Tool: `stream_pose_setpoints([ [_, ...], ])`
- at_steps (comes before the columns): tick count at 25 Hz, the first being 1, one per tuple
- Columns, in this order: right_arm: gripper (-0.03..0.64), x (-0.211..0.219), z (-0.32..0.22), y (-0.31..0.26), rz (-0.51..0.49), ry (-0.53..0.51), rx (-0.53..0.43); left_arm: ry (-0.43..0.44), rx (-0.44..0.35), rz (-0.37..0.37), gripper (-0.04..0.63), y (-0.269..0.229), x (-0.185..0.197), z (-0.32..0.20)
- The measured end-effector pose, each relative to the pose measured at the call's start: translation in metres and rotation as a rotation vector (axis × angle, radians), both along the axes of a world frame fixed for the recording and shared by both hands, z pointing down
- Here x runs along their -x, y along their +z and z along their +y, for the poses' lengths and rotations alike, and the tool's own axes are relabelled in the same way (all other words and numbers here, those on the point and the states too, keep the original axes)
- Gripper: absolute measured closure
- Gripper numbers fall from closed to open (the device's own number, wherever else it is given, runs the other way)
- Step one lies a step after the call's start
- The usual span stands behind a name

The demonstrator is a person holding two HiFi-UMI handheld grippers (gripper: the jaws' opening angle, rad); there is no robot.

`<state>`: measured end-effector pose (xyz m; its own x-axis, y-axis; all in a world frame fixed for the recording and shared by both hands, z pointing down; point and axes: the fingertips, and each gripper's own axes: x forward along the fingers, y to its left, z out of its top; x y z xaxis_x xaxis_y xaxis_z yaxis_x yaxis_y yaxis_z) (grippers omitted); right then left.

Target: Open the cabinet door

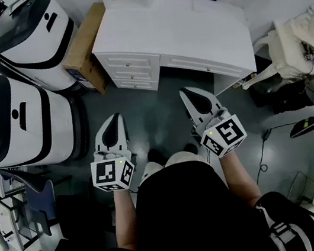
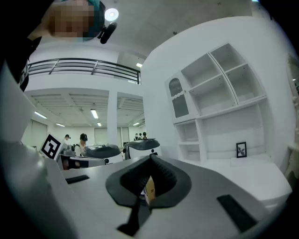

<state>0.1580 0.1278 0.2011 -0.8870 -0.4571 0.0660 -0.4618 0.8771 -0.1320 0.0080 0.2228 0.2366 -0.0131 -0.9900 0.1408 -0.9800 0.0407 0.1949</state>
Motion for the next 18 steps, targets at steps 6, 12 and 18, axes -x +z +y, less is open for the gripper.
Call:
stream_pose_setpoints([
  [6,0.603,0.013,0.008,0.003,-0.002,-0.018,-0.013,0.008,0.005,-0.002,0.572,0.003,0.012,0.004],
  [12,0.603,0.021,0.009,0.008,-0.010,0.004,0.009,0.022,0.011,-0.004,0.572,0.006,0.020,0.004],
  [18,0.601,0.031,0.009,0.013,-0.048,-0.004,0.045,0.037,0.023,0.001,0.572,0.014,0.025,-0.002],
])
